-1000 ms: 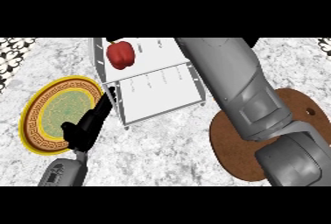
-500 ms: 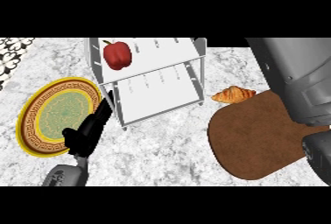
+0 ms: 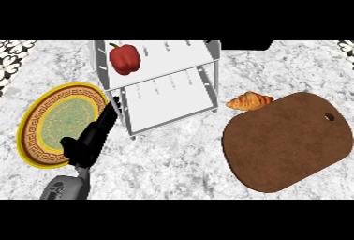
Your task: Pick the bell pepper from the cutting board and place it in the tiered basket
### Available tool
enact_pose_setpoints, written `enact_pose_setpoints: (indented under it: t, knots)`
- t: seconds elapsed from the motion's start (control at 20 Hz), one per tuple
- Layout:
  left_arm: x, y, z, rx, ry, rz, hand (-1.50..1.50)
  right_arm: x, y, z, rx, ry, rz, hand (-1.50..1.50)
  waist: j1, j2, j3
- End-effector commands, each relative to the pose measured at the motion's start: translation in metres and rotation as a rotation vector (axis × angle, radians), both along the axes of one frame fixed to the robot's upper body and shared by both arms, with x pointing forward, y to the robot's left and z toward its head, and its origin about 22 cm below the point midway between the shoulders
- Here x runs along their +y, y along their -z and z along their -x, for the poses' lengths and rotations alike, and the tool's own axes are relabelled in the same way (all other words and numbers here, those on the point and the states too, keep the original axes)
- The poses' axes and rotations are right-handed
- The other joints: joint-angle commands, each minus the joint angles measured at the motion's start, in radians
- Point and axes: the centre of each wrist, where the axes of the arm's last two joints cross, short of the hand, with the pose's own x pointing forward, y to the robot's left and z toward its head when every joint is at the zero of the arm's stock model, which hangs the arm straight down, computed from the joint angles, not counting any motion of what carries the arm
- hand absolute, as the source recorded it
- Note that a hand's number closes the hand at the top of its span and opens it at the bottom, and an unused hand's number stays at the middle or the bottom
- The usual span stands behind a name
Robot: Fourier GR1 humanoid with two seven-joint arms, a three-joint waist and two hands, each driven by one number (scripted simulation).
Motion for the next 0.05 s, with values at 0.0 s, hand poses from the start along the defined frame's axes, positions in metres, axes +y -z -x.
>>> enact_pose_setpoints:
  t: [0.0]
  knots:
    - [-0.0182, -0.0009, -0.0013, -0.007, 0.016, 0.016, 0.00, -0.0794, -0.0046, 0.0233, -0.009, -0.008, 0.028, -1.50, 0.008, 0.005, 0.001]
